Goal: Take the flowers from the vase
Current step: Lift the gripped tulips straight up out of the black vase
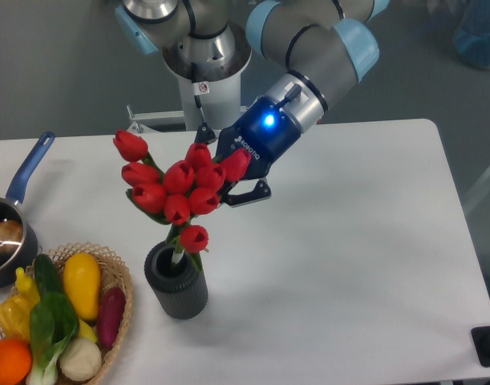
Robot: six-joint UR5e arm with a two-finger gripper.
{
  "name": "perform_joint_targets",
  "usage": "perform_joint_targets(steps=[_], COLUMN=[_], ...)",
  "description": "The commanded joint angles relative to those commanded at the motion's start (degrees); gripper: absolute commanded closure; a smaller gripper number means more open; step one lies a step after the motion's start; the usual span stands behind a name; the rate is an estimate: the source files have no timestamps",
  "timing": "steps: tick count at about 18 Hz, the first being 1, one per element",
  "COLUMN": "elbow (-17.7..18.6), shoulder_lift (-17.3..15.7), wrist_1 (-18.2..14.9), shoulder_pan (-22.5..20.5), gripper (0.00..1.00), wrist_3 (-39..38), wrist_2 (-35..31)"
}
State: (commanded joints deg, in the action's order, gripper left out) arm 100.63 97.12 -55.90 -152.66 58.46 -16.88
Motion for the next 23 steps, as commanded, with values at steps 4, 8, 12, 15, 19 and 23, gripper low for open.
perform_joint_targets(steps=[4,8,12,15,19,23], elbow=[0.0,-0.1,-0.1,-0.3,-1.9,-3.3], shoulder_lift=[-0.4,-0.8,-1.2,-1.2,-0.6,0.3], wrist_1=[-0.1,-0.1,-0.1,-0.1,0.1,0.1], shoulder_pan=[-0.4,-1.4,-2.5,-2.9,-3.4,-4.2], gripper=[0.71,0.71,0.71,0.71,0.71,0.7], wrist_3=[-2.1,-2.7,-4.6,-4.3,-3.7,-0.4], wrist_2=[0.5,0.6,2.7,2.8,2.8,2.6])
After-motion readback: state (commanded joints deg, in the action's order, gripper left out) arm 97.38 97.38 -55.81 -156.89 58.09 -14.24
